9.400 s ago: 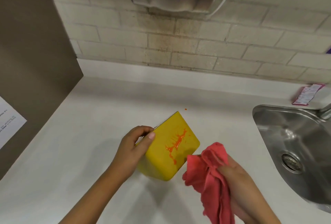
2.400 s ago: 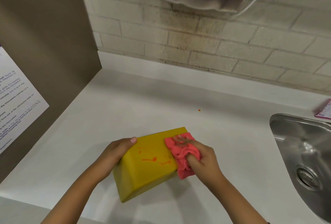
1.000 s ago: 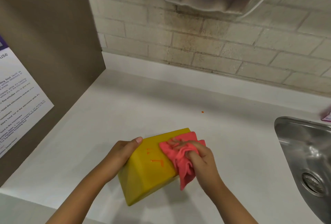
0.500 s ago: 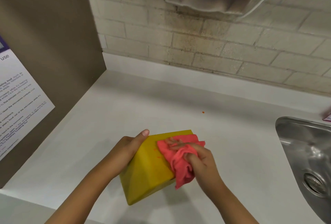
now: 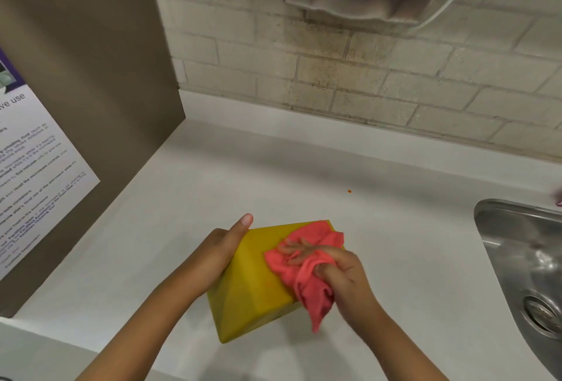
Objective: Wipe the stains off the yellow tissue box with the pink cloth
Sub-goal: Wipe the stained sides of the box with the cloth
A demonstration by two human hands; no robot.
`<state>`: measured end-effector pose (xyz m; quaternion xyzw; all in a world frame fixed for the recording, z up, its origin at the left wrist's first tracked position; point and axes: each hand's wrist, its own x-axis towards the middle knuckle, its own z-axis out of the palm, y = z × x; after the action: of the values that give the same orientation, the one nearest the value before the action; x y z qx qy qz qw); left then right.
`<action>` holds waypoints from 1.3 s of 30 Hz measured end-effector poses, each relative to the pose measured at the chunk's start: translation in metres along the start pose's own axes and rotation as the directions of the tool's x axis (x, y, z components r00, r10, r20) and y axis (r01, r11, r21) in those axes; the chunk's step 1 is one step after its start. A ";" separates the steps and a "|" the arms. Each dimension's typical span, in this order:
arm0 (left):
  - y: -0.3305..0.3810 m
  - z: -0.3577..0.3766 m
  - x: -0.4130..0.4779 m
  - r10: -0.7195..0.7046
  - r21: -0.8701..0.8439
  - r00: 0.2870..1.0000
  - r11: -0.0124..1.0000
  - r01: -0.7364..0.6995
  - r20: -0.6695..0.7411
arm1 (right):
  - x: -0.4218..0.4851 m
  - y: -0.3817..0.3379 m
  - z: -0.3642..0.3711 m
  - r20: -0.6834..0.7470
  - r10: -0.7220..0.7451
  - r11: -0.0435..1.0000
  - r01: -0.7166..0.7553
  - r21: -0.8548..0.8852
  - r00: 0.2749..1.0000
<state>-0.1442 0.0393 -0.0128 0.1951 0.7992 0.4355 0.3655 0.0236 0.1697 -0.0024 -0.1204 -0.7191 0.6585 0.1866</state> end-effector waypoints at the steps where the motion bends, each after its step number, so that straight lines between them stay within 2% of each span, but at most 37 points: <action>1: 0.001 0.000 -0.001 -0.008 0.002 1.000 1.000 0.008 0.000 | 0.002 0.001 -0.007 -0.079 0.031 0.999 -0.030 0.014 0.996; 4: 0.007 0.003 -0.003 0.000 0.039 1.000 0.999 0.000 -0.019 | 0.015 0.006 -0.015 -0.300 0.133 0.991 -0.137 0.006 0.945; 6: 0.013 0.007 -0.003 0.022 0.073 0.999 0.997 -0.020 -0.031 | 0.023 0.003 -0.011 -0.330 0.174 0.982 -0.190 -0.016 0.928; 9: 0.018 0.008 -0.002 0.026 0.066 0.999 0.998 -0.024 -0.038 | 0.022 -0.008 0.007 -0.233 0.134 0.988 -0.148 -0.044 0.963; 14: 0.018 0.010 -0.001 0.007 0.043 0.999 0.999 -0.005 -0.035 | 0.000 -0.015 0.026 -0.017 -0.092 0.996 0.092 -0.018 0.996; 16: 0.017 0.010 0.000 -0.017 0.037 0.999 0.999 0.018 -0.030 | -0.006 -0.010 0.020 0.080 -0.129 0.992 0.129 0.007 0.988; 18: 0.017 0.007 0.000 -0.037 0.039 0.999 0.999 0.038 -0.029 | -0.009 -0.002 0.008 0.116 -0.116 0.993 0.113 0.029 0.986; 21: 0.017 0.004 0.000 -0.036 0.017 0.999 0.999 0.036 0.000 | -0.014 0.012 -0.010 0.053 -0.074 0.996 0.071 0.051 0.996; 24: 0.017 0.002 -0.002 -0.050 -0.001 0.998 0.999 0.050 0.028 | -0.022 0.024 -0.028 -0.096 -0.012 0.999 0.015 0.035 0.995; 28: 0.013 0.001 -0.002 -0.066 0.019 0.997 0.998 0.066 0.038 | -0.024 0.037 -0.055 -0.338 0.162 0.986 -0.144 0.079 0.927; 30: 0.011 -0.001 -0.002 -0.064 0.044 0.996 0.997 0.061 0.066 | -0.025 0.048 -0.063 -0.415 0.339 0.924 -0.217 0.314 0.845; 32: 0.005 -0.006 -0.004 -0.076 0.074 0.989 0.995 0.067 0.129 | -0.027 0.055 -0.063 -0.383 0.526 0.748 -0.199 0.633 0.759; 33: 0.004 -0.008 -0.006 -0.084 0.072 0.983 0.995 0.073 0.166 | -0.030 0.056 -0.060 -0.354 0.558 0.659 -0.141 0.739 0.750; 36: 0.005 -0.016 -0.009 -0.125 0.065 0.963 0.991 0.113 0.236 | -0.034 0.058 -0.056 -0.362 0.621 0.469 0.040 0.882 0.695; 39: 0.012 -0.013 -0.016 -0.143 0.210 0.905 0.976 0.061 0.401 | -0.038 0.059 -0.052 -0.356 0.644 0.410 0.087 0.908 0.677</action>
<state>-0.1438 0.0279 0.0086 0.2749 0.7510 0.2852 0.5282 0.0755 0.2065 -0.0617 -0.3633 -0.1210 0.8591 0.3396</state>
